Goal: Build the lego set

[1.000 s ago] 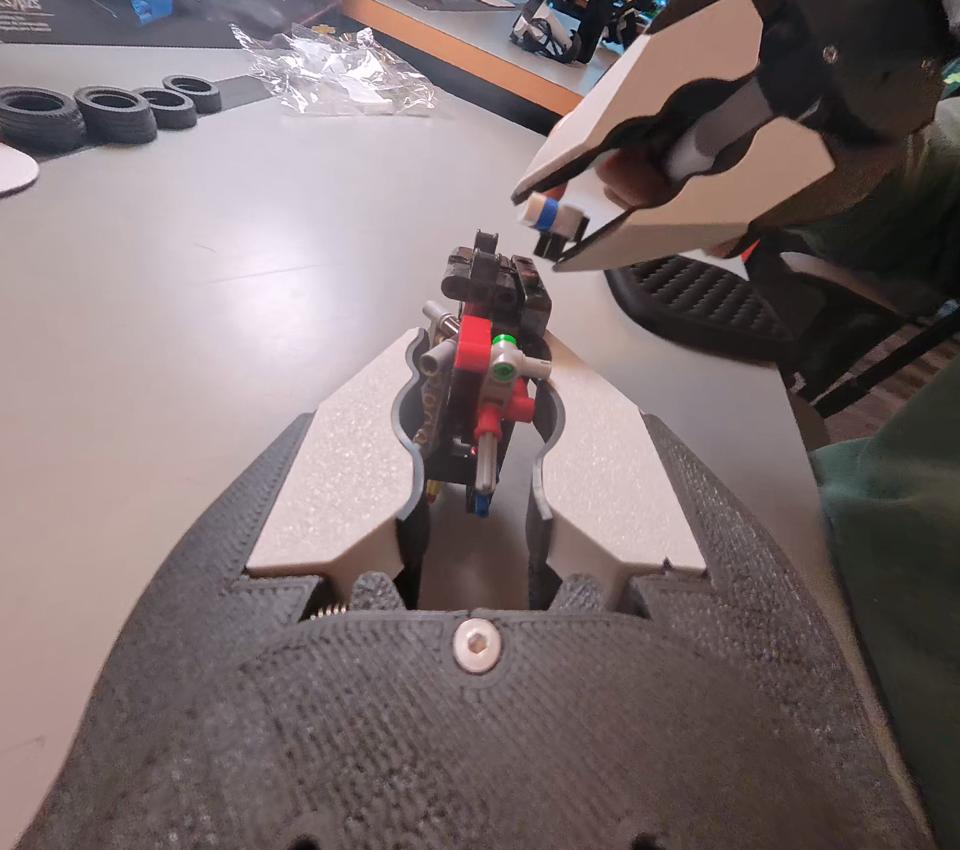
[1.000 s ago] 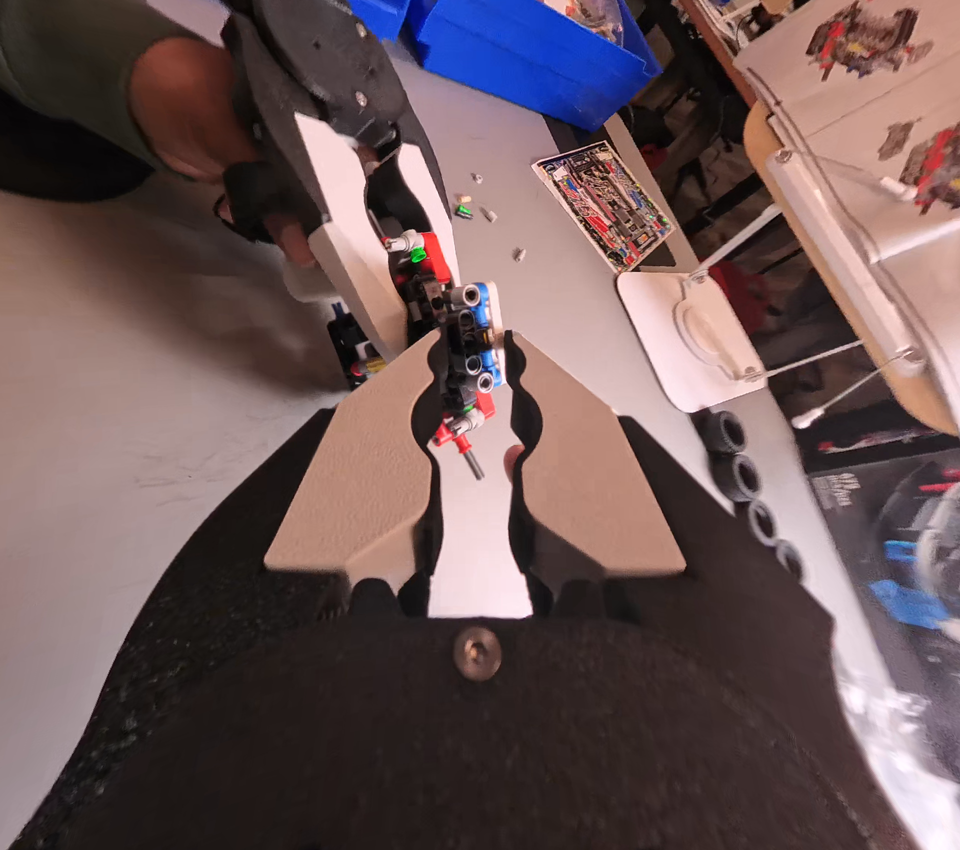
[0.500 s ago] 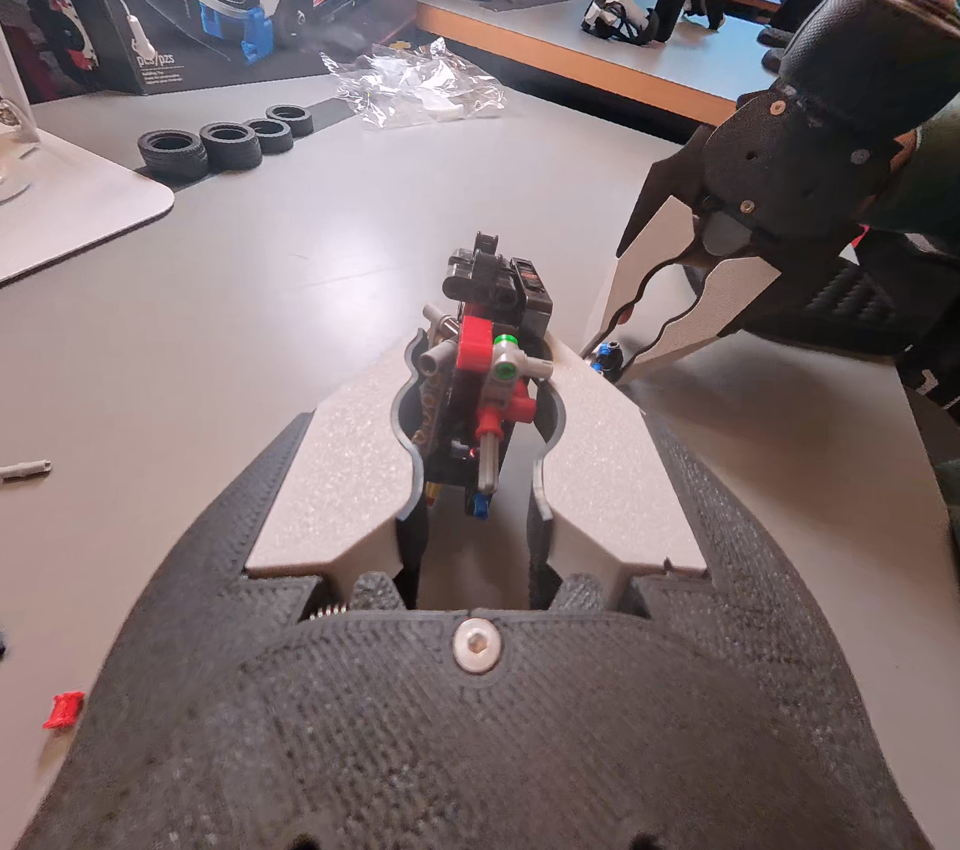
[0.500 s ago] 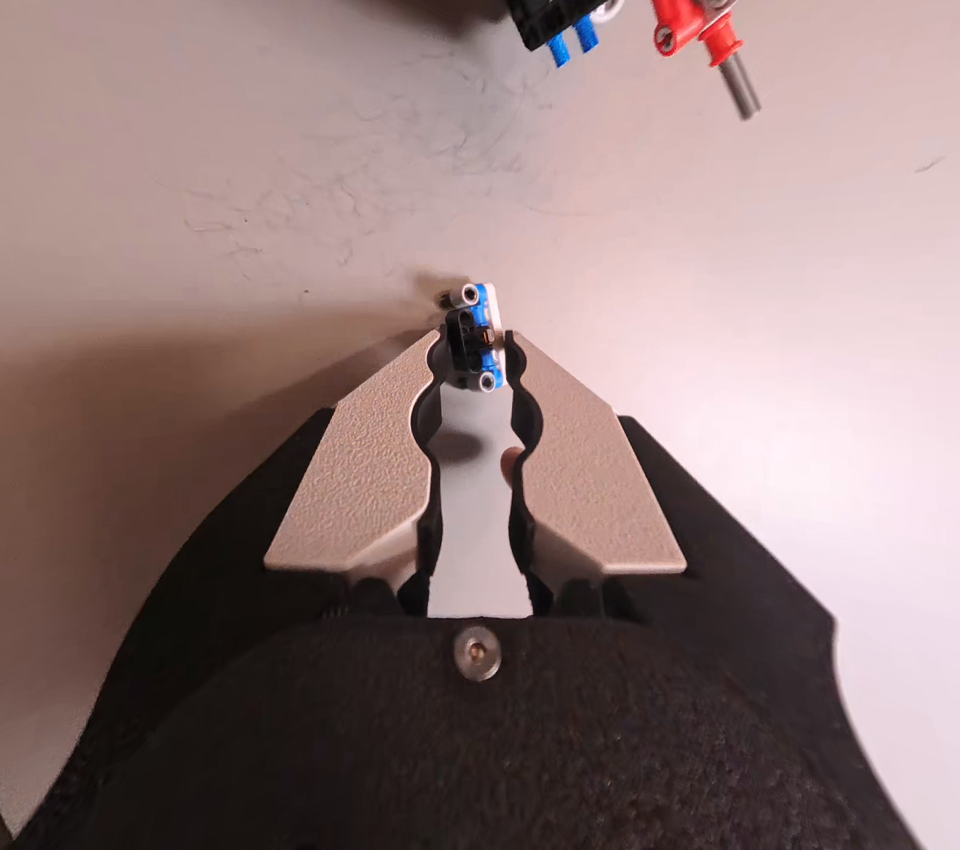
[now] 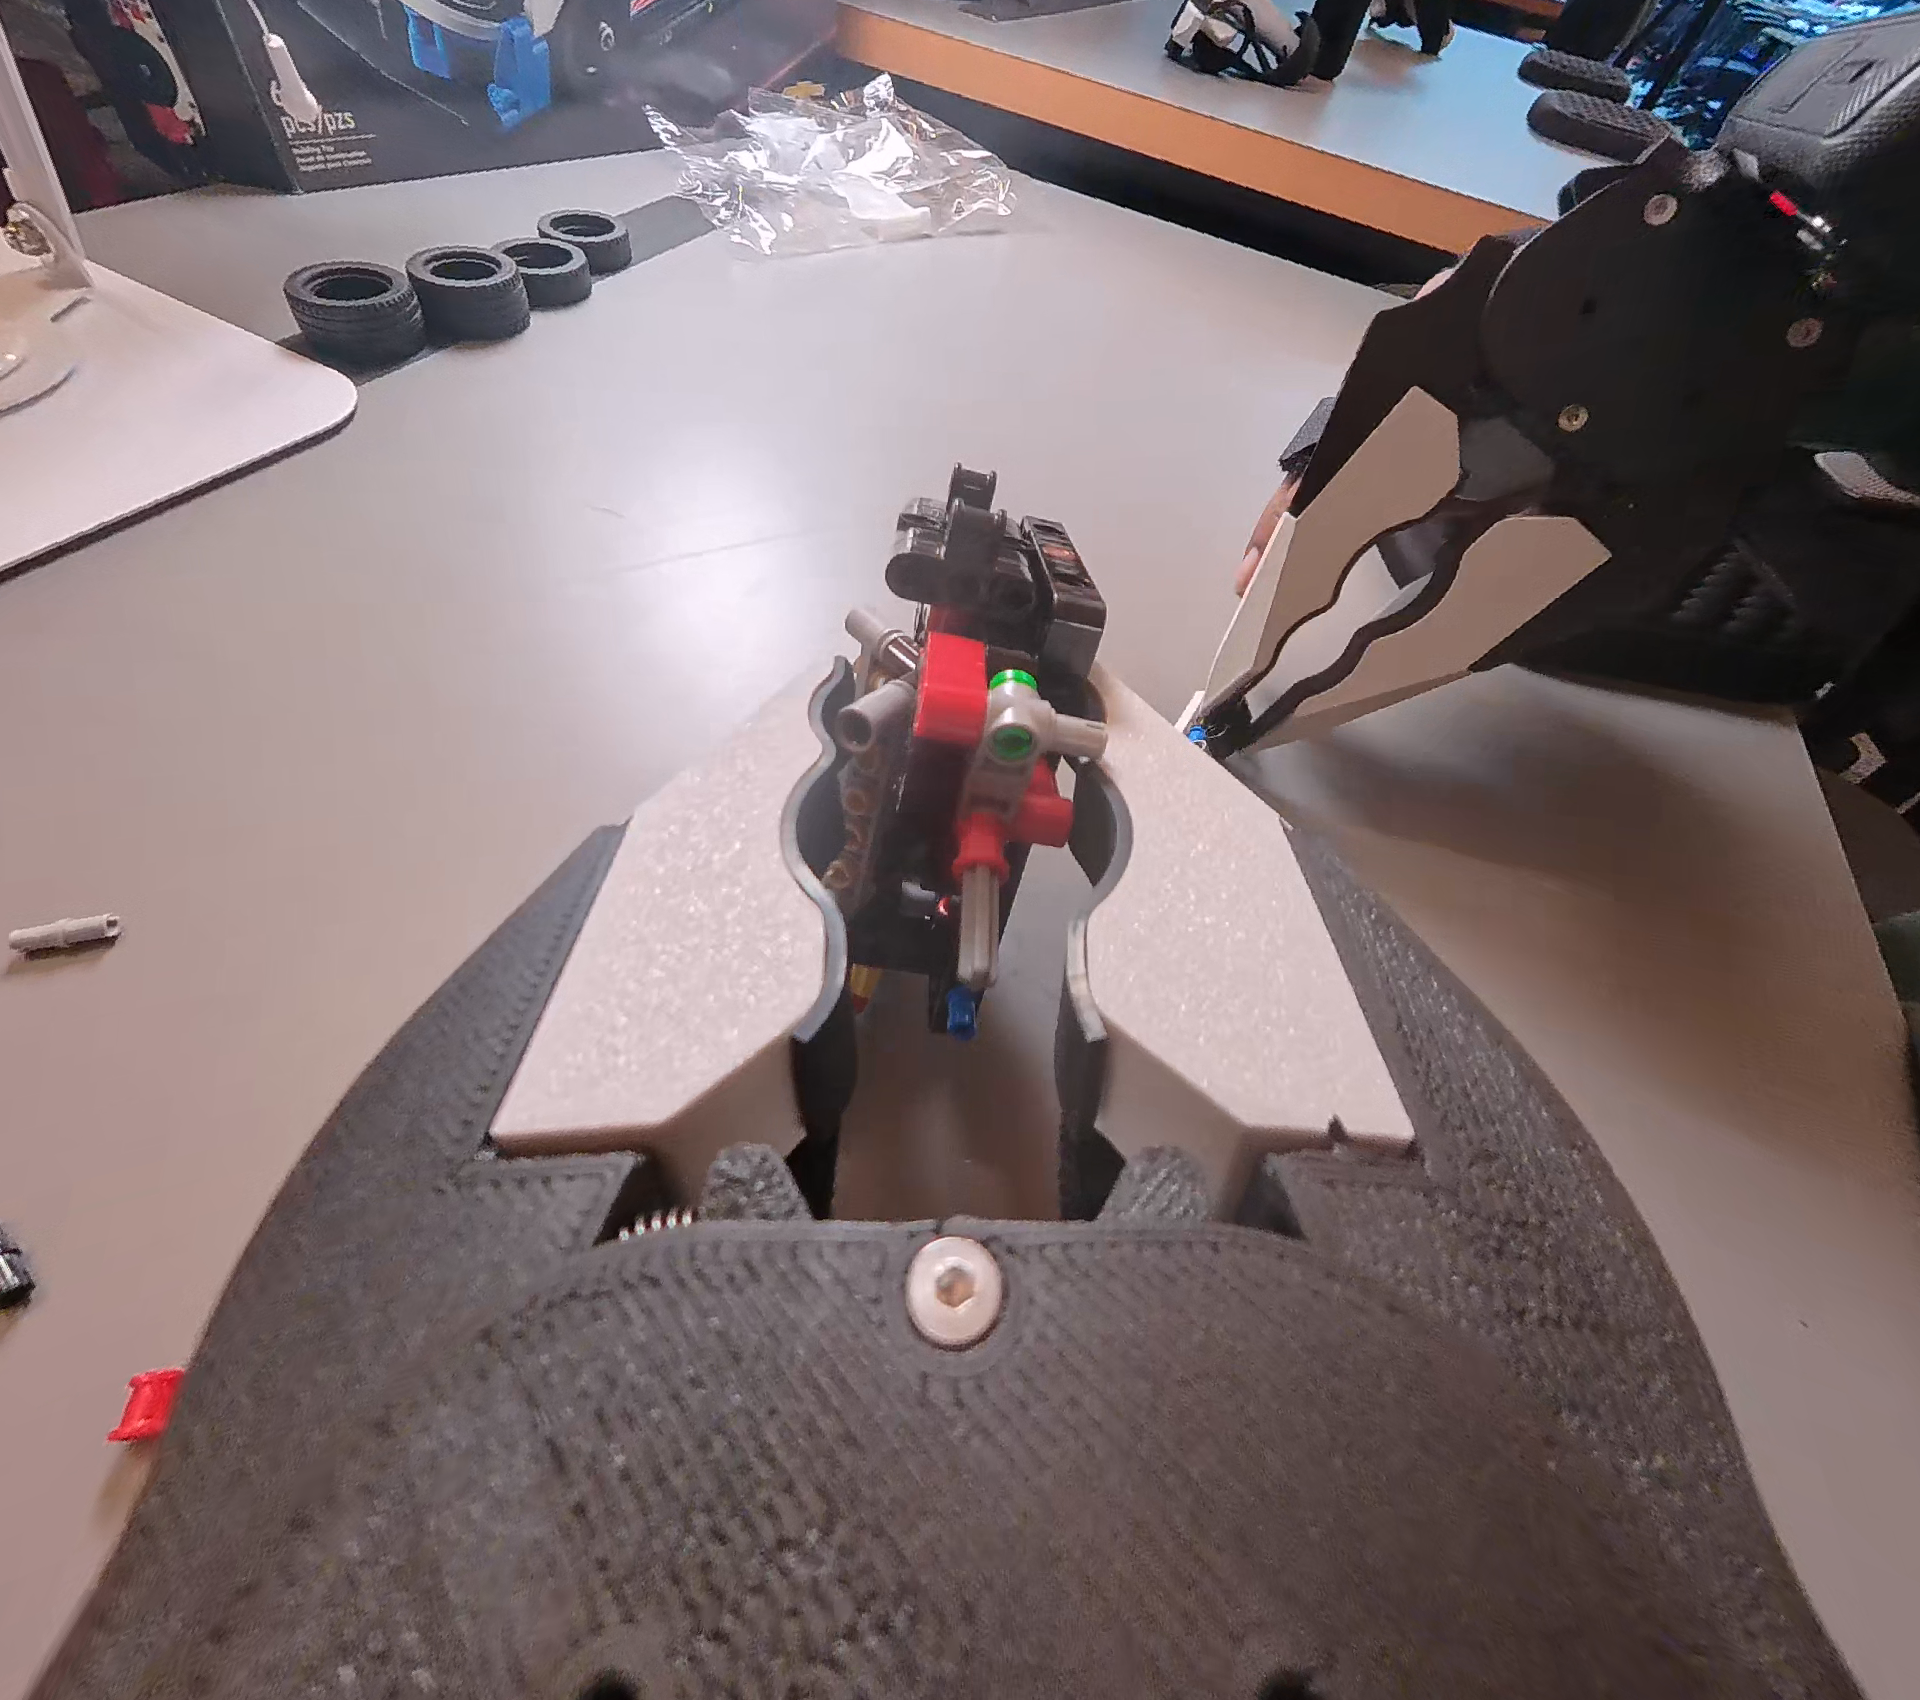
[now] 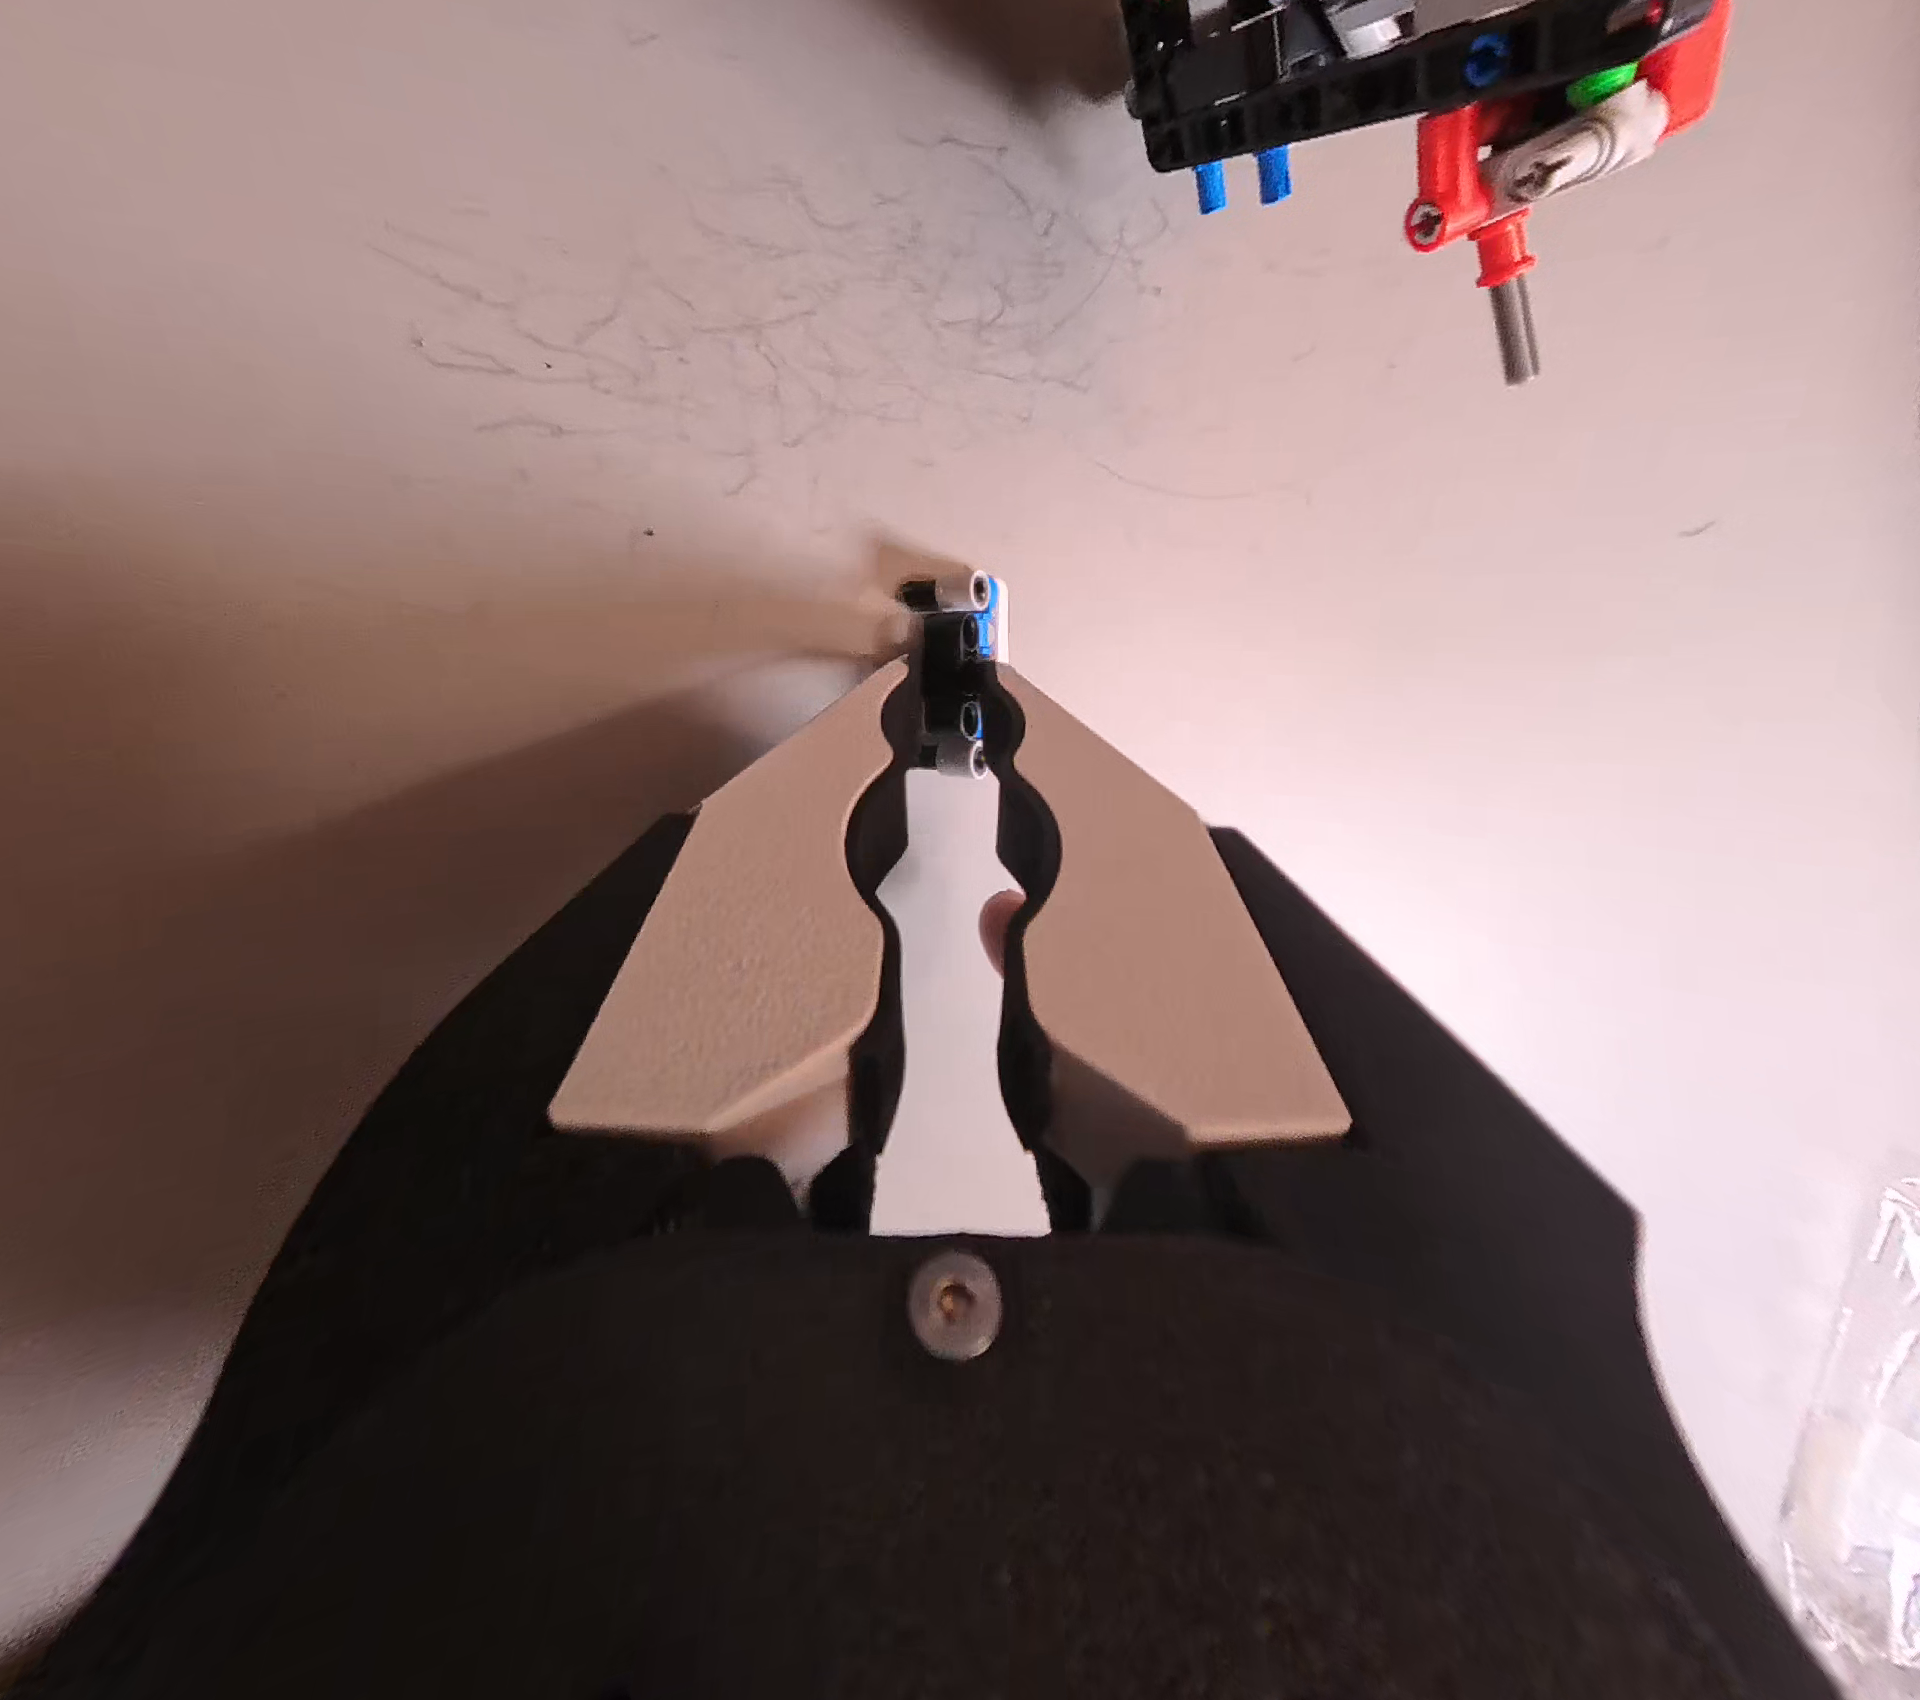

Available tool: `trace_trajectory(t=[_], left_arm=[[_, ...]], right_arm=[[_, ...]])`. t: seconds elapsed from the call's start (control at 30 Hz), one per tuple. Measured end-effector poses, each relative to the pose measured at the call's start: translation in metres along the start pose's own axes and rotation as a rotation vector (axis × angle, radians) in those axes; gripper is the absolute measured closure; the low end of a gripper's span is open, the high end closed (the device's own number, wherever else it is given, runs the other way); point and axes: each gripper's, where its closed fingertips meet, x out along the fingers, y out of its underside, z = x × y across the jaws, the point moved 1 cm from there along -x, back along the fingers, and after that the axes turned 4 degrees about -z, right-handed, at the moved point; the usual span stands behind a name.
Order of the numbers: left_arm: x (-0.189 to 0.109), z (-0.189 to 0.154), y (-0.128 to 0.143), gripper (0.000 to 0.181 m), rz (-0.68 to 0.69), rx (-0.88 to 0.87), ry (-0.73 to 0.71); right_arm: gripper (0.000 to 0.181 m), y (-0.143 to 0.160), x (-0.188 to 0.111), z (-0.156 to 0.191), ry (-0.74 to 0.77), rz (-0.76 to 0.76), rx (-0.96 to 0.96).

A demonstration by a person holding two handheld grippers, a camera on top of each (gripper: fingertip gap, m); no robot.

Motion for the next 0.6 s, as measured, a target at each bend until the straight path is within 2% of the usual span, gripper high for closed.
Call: trace_trajectory(t=[0.17,0.33,0.53,0.6], left_arm=[[0.000,0.000,0.000,0.143,0.000,-0.001,-0.002],[0.000,-0.001,0.001,0.143,0.003,0.000,0.000],[0.001,-0.006,-0.001,0.143,0.004,-0.026,0.032],[0.002,-0.009,-0.001,0.143,-0.002,-0.048,0.050]], right_arm=[[0.173,-0.008,-0.004,-0.005,0.029,-0.076,0.026],[0.173,-0.023,-0.013,-0.020,0.172,-0.178,-0.023],[0.173,-0.078,-0.056,-0.056,0.417,-0.432,-0.132],[0.173,-0.099,-0.063,-0.062,0.448,-0.491,-0.172]])
